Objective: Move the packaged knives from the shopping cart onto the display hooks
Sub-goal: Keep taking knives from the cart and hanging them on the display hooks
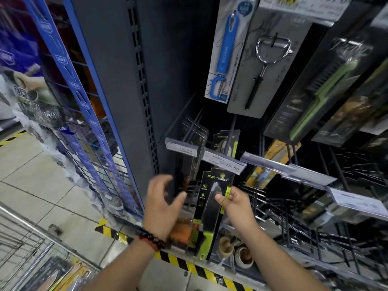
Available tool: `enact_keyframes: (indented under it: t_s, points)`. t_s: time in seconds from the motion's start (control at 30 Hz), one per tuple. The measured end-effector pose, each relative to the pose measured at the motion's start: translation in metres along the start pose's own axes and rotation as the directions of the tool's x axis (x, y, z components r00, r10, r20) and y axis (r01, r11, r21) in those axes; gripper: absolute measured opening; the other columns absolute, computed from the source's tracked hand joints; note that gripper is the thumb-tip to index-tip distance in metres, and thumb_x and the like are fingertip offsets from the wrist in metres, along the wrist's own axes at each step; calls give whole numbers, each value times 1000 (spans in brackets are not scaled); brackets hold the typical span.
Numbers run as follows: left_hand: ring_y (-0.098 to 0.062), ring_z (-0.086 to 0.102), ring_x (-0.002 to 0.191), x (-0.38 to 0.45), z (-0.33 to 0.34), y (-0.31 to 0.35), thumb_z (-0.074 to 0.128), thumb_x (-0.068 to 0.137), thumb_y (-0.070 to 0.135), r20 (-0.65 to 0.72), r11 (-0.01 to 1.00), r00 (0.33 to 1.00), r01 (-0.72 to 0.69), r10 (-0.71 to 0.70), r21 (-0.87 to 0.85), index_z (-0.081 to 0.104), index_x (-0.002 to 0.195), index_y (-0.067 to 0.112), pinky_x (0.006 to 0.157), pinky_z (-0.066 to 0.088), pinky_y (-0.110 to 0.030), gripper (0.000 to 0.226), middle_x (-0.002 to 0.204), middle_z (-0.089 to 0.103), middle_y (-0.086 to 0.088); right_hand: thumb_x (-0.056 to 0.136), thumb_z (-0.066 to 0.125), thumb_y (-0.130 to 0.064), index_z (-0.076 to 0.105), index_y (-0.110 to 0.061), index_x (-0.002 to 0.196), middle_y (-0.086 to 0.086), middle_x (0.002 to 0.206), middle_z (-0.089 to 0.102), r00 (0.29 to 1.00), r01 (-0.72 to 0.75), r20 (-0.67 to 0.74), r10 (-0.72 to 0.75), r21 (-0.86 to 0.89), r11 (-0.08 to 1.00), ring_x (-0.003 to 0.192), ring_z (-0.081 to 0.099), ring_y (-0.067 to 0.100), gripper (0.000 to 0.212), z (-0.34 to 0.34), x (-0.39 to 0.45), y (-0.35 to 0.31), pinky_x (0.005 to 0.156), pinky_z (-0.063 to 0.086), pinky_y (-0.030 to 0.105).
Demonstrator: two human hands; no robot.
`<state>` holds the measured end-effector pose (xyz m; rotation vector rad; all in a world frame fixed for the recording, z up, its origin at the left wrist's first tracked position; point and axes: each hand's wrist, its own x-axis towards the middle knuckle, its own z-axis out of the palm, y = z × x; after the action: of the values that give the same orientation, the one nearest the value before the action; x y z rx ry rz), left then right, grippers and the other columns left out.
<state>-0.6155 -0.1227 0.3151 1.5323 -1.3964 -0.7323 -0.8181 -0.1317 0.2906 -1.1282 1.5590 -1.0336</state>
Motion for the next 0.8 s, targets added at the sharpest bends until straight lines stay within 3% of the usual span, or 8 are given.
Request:
enact_keyframes:
  t_s: [0.1, 0.23, 0.4, 0.47, 0.67, 0.8]
  points:
    - [-27, 21, 138, 31, -31, 18, 85, 69, 26, -237, 960, 942, -190, 237, 204, 33, 139, 27, 113, 25, -45, 86, 148, 23, -12, 89, 67, -10, 52, 12, 94, 17, 76, 53, 1000, -4, -25, 4, 14, 1000, 73, 52, 20, 27, 0, 8, -3, 74, 44, 36]
    - [-41, 1, 143, 75, -50, 24, 89, 62, 33, -250, 857, 900, -211, 359, 470, 11, 148, 30, 114, 7, -52, 116, 157, 6, -24, 91, 64, -9, 45, 3, 79, 9, 69, 41, 998, 8, -55, -6, 42, 999, 64, 40, 19, 26, 2, 15, -12, 67, 37, 33]
    - [-45, -5, 144, 99, -50, 16, 86, 67, 22, -188, 821, 917, -206, 352, 532, 8, 153, 18, 117, 7, -54, 116, 158, -3, -24, 92, 63, -9, 41, -10, 68, 0, 60, 38, 995, 34, -91, -30, 42, 999, 58, 40, 14, 33, 2, 21, -28, 67, 37, 30]
    - [-46, -3, 144, 100, -49, 12, 86, 67, 19, -195, 809, 905, -221, 379, 544, 6, 151, 22, 116, 8, -55, 116, 157, -1, -26, 93, 62, -8, 41, -15, 65, -13, 52, 40, 994, 43, -105, -40, 30, 999, 51, 42, 5, 35, 1, 23, -31, 64, 38, 27]
    - [-45, -3, 144, 103, -49, 7, 85, 68, 21, -189, 800, 898, -239, 398, 550, 1, 150, 27, 116, 5, -51, 117, 157, -2, -25, 93, 59, -5, 40, -19, 65, -15, 53, 46, 991, 65, -122, -61, 31, 997, 53, 43, -1, 37, 1, 20, -22, 58, 35, 20]
    - [-46, -2, 143, 104, -51, 6, 85, 69, 22, -170, 797, 898, -256, 405, 547, 0, 149, 30, 116, 4, -51, 117, 157, -4, -24, 93, 62, -9, 57, -6, 83, 11, 78, 61, 991, 111, -71, -110, 6, 994, 75, 56, 16, 11, 9, 13, -19, 73, 46, 31]
